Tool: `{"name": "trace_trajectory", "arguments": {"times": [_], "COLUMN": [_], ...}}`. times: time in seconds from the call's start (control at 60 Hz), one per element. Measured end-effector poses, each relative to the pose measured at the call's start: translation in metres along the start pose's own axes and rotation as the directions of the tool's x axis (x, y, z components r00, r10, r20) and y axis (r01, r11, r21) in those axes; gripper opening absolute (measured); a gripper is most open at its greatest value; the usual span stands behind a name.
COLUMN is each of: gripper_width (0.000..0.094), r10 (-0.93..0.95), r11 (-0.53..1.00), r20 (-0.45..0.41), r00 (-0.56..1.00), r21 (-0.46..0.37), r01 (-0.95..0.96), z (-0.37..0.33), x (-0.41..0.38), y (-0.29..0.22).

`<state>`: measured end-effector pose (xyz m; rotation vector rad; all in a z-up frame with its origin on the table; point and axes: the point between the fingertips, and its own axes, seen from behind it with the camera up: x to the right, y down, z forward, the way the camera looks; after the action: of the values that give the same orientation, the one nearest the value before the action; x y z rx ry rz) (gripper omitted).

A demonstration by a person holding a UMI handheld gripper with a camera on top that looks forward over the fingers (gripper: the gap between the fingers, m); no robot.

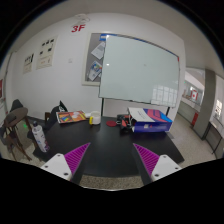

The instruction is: Pour water

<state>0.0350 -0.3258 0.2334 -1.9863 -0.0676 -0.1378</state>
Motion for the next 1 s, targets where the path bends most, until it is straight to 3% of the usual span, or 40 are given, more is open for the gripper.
{"name": "trace_trajectory", "arguments": {"times": [0.15,0.35,0.617,0.867,1.0], "gripper_width": [0.0843,0.0842,0.0851,0.0846,0.0847], "r10": [-0.002,-0.035,-0.007,0.053,0.058], "r11": [0.999,0.992,0.986,0.996,0.998], "r20": [-0.006,0.004,0.076,0.159,0.139], "r00": [1.000,0.999,0.997,0.986,0.989], "r21": [-0.049,-0.124,-0.166,-0.074,-0.008], "r01": [0.002,0.035,0.019,-0.041,-0.058], "z": [-0.007,-0.009,-0.013,0.040,0.093], "x": [-0.006,-0.043,-0.177,-0.337,-0.369], "y": [0.017,0.087,0.161,0.130,0.093]}}
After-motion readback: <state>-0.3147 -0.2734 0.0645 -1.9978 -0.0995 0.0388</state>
